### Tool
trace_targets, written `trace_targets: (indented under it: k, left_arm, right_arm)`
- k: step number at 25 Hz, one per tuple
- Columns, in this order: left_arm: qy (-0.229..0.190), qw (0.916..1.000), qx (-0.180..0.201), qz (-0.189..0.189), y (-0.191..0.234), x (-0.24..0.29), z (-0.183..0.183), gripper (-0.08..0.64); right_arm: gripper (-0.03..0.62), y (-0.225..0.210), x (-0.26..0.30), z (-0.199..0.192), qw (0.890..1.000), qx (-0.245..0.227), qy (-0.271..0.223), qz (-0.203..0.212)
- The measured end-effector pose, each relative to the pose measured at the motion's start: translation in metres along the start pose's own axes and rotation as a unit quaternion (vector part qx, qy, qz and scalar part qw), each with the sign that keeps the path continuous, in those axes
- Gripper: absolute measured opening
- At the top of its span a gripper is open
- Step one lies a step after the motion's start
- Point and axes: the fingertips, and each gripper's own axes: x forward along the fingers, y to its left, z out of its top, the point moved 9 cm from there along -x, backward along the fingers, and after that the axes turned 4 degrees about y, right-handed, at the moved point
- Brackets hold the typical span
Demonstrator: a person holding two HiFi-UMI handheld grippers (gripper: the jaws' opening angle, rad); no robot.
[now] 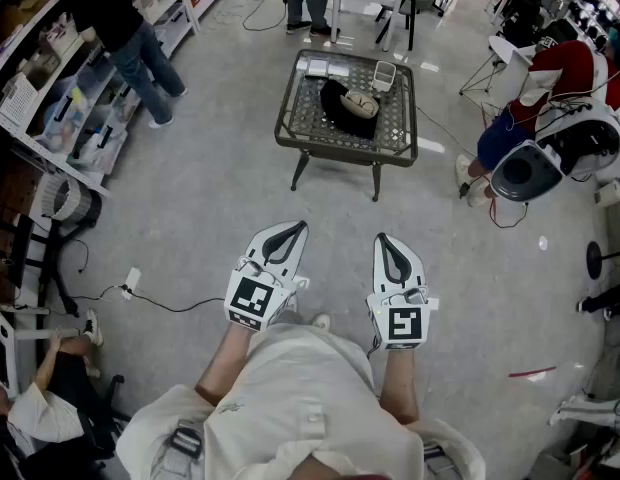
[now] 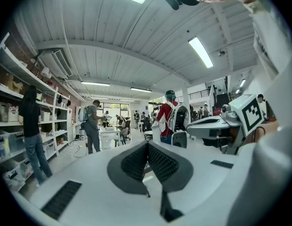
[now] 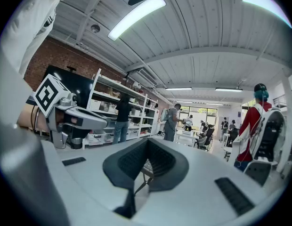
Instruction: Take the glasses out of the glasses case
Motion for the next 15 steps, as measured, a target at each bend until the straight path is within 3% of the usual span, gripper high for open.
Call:
trace_targets:
  k: [15]
  left_arm:
    - [0.002, 0.9998, -0.004, 0.018, -0.030, 0.008, 0.004, 0.009]
  right_arm:
    - [0.006, -0.023, -0.003, -0.012, 1.000, 0.028, 0.000, 0.005]
